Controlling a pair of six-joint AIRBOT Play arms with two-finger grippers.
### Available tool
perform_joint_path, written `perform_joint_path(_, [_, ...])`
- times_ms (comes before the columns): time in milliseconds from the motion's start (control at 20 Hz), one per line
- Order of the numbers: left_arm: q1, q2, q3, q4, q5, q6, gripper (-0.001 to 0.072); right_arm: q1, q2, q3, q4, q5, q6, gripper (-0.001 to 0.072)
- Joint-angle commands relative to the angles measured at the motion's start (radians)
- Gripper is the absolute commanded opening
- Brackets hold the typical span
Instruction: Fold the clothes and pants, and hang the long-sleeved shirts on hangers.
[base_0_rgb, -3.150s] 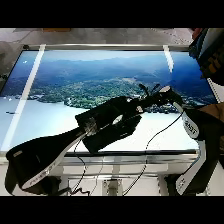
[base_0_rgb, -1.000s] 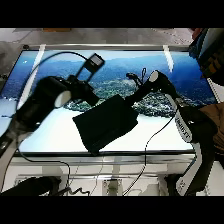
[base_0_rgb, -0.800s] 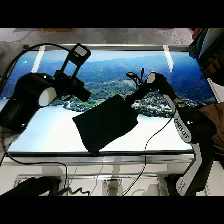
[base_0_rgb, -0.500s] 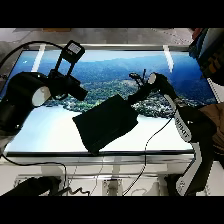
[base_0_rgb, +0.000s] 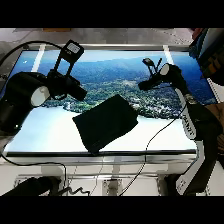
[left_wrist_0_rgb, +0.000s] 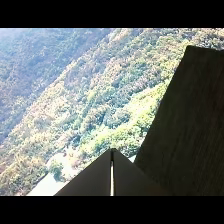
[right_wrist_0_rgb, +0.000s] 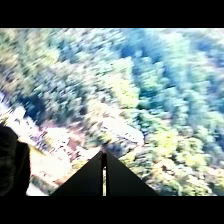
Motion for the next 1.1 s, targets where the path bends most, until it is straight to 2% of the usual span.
perform_joint_path(0, [0.000,0.000,0.000,0.000,-0.015,0.000,0.0014,-0.084,-0.020,0.029,0.079,0.043,0.084,0.0020])
perform_joint_path(100, [0.000,0.000,0.000,0.000,-0.019,0.000,0.0014,-0.150,-0.068,0.029,0.359,0.173,0.046,0.0020])
perform_joint_path(200, [0.000,0.000,0.000,0.000,-0.019,0.000,0.0013,-0.184,-0.142,0.029,0.672,0.414,-0.053,0.0020])
perform_joint_path(250, [0.000,0.000,0.000,0.000,-0.019,0.000,0.0013,-0.182,-0.180,0.029,0.748,0.531,-0.051,0.0023])
perform_joint_path(300, [0.000,0.000,0.000,0.000,-0.019,0.000,0.0014,-0.170,-0.204,0.029,0.745,0.576,-0.048,0.0147])
perform_joint_path(350, [0.000,0.000,0.000,0.000,-0.019,0.000,0.0013,-0.153,-0.219,0.029,0.718,0.575,-0.043,0.0462])
perform_joint_path(400, [0.000,0.000,0.000,0.000,-0.019,0.000,0.0014,-0.131,-0.226,0.029,0.690,0.554,-0.041,0.0601])
perform_joint_path(500, [0.000,0.000,0.000,0.000,-0.019,0.000,0.0014,-0.081,-0.227,0.029,0.665,0.470,-0.043,0.0637])
perform_joint_path(550, [0.000,0.000,0.000,0.000,-0.019,-0.001,0.0014,-0.051,-0.227,0.029,0.666,0.434,-0.051,0.0701])
perform_joint_path(700, [0.000,0.000,0.000,0.000,-0.019,0.000,0.0014,0.036,-0.227,0.031,0.660,0.408,-0.135,0.0703])
perform_joint_path(800, [0.000,0.000,0.000,0.000,-0.019,-0.001,0.0014,0.092,-0.223,0.032,0.587,0.367,-0.166,0.0703])
perform_joint_path(900, [0.000,0.000,0.000,0.000,-0.025,0.000,0.0014,0.129,-0.213,0.041,0.393,0.293,-0.168,0.0701])
perform_joint_path(1000, [0.000,0.000,0.000,0.000,-0.038,0.000,0.0014,0.146,-0.212,0.090,0.205,0.302,-0.144,0.0692])
perform_joint_path(1050, [0.000,0.000,0.000,0.000,-0.037,0.000,0.0014,0.147,-0.212,0.117,0.163,0.306,-0.118,0.0685])
